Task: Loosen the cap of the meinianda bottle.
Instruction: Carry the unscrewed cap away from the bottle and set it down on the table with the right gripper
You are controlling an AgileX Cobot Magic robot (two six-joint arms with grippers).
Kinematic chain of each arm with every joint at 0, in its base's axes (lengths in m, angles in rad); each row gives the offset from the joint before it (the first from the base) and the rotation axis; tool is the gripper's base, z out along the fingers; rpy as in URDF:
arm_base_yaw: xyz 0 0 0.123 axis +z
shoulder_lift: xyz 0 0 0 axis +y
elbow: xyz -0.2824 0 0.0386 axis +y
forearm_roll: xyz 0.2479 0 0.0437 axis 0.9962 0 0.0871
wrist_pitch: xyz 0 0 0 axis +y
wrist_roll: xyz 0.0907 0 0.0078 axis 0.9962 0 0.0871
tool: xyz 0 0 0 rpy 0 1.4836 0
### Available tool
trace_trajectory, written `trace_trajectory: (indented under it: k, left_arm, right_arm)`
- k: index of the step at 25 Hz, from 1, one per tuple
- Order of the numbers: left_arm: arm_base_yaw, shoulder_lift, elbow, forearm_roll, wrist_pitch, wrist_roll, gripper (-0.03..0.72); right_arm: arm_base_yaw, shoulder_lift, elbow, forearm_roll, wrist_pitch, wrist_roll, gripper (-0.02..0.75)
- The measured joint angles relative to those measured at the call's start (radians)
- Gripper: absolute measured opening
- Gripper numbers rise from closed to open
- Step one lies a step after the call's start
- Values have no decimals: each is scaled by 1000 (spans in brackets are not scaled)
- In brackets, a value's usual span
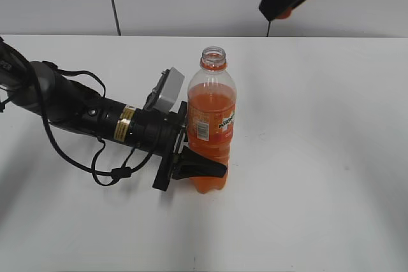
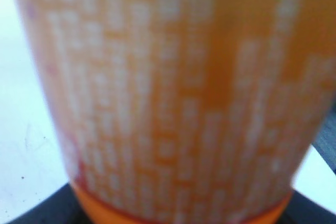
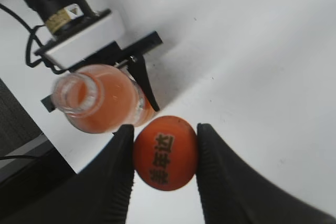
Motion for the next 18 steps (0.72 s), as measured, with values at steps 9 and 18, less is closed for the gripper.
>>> trace_trajectory:
  k: [9, 18]
  left_arm:
    - [0, -24, 1, 34, 24, 2, 400]
    - [0, -28, 1, 28, 35, 39, 400]
  right_arm:
    - [-130, 0, 277, 2, -68, 68, 272]
    - [-202, 0, 512, 34, -231, 106, 272]
